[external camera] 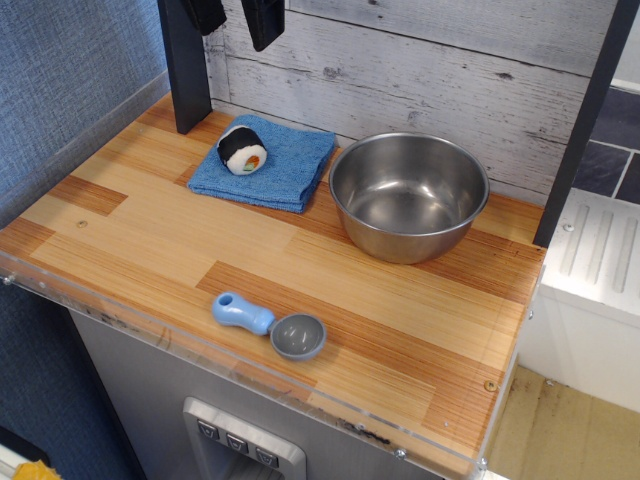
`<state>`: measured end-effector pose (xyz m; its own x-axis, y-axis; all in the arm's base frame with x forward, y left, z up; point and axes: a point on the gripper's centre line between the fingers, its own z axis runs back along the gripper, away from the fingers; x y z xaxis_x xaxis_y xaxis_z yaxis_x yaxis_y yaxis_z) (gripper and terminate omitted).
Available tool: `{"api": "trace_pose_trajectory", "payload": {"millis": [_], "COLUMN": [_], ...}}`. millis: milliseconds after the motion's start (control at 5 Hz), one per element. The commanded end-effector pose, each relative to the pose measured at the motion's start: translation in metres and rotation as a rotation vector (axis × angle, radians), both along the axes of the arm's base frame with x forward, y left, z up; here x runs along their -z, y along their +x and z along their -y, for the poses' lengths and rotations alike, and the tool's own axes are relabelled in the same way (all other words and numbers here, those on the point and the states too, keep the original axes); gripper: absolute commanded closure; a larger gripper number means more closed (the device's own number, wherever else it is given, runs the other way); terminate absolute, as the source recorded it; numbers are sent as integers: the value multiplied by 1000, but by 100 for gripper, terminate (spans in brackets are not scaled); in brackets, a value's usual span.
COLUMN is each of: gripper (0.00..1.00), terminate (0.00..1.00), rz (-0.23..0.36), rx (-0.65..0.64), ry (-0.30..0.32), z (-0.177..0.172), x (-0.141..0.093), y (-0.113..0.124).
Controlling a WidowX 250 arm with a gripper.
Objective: Pick up the pot and place it in front of the blue cloth
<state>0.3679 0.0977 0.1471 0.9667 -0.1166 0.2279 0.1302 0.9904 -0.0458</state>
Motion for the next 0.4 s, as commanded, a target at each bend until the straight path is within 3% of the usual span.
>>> {"api": "trace_pose_trajectory", "payload": {"millis": [0,200], "gripper": [0,0], "terminate": [0,0], "rz": [0,37], "rx": [0,-123], "ry": [0,-45], "z": [0,12], "x": [0,16], "y": [0,-6]}}
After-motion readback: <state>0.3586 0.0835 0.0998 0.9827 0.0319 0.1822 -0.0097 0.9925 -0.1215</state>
